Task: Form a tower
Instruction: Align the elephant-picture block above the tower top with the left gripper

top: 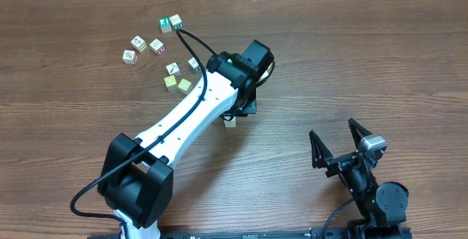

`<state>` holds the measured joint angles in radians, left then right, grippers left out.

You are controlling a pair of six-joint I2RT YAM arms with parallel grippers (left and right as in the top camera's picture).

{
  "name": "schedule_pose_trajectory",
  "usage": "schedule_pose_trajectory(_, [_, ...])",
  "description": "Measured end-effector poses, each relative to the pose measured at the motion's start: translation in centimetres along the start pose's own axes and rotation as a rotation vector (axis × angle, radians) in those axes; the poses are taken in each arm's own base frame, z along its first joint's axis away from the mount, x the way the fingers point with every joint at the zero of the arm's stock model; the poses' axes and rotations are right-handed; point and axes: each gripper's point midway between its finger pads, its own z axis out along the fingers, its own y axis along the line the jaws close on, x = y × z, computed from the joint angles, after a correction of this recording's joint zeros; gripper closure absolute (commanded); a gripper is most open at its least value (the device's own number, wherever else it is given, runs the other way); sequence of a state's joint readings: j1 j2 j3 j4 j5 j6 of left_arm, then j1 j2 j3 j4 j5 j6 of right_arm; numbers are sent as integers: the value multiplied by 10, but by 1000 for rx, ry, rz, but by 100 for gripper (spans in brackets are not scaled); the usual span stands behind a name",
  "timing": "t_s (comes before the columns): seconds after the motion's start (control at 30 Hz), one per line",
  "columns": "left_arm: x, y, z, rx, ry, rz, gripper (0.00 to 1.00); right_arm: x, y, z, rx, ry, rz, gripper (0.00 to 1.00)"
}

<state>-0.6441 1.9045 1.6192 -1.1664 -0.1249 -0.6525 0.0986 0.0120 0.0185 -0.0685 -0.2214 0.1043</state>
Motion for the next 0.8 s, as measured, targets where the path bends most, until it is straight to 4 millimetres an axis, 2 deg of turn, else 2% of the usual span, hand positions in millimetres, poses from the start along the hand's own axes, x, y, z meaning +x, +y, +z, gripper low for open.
schedule_pose_trajectory(0.23, [2,0,10,0,-1,0,92,0,0,0,0,-1,0,0])
schedule_pose_trajectory(0.8, [0,-2,10,7,-9,-1,92,0,0,0,0,0,1,0])
